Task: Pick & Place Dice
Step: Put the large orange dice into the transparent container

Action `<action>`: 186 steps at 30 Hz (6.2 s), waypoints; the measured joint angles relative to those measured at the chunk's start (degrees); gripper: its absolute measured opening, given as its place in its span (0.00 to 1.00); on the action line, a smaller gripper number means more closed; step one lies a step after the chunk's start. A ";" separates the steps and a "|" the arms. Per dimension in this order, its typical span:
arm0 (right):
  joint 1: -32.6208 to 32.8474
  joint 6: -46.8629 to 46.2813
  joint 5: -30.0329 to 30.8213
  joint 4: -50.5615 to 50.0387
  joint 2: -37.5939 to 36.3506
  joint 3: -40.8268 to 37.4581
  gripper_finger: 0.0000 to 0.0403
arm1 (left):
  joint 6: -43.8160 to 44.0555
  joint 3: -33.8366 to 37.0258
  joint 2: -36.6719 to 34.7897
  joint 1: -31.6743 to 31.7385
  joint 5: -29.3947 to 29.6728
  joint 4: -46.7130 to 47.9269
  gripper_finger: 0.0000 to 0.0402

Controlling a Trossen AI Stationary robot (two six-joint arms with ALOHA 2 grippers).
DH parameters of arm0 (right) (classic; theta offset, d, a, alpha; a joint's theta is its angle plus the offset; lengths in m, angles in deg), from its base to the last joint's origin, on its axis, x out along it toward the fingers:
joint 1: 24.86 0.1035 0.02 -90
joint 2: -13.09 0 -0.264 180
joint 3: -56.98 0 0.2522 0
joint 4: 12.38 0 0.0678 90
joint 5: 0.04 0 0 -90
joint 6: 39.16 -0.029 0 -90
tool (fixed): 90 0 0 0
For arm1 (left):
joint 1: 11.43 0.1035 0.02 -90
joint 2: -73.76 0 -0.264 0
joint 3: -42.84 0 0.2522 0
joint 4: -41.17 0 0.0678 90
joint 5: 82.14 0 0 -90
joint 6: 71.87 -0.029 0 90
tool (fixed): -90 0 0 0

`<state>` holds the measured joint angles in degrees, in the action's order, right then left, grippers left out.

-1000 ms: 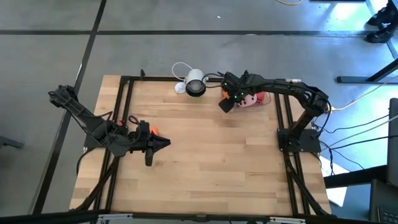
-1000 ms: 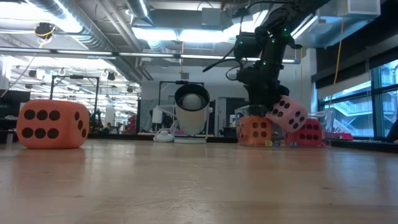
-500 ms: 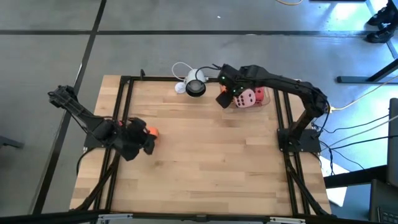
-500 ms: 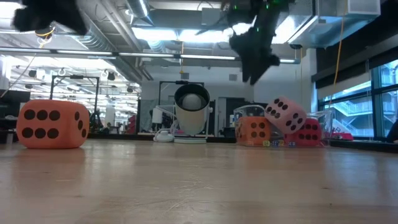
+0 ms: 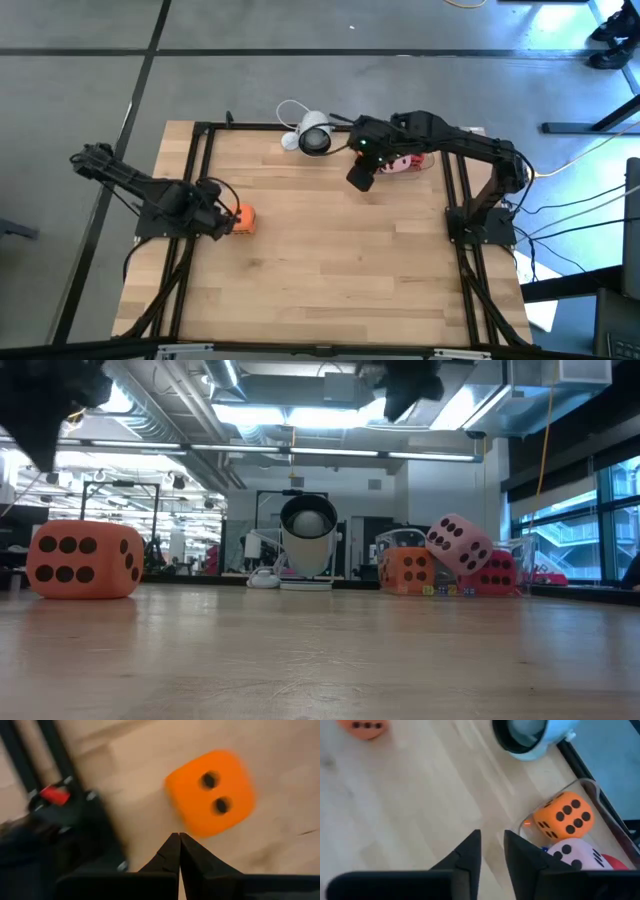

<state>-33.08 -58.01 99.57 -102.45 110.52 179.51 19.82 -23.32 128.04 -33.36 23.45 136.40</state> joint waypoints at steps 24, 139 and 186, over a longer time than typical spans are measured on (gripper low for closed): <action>16.93 -3.23 10.98 -6.01 -0.04 9.79 0.07 | -21.43 10.23 3.42 22.17 -14.23 -5.98 0.00; 26.61 -18.25 9.25 22.83 21.75 -9.42 0.55 | -52.43 -21.99 -1.16 -1.68 5.99 -24.44 0.01; 25.65 -27.07 3.85 19.43 27.85 -8.50 0.18 | -52.43 -21.99 -1.61 -3.15 5.15 -24.00 0.01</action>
<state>-7.43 -85.08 103.42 -83.02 138.36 171.00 -32.62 -45.31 126.44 -36.51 28.60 112.40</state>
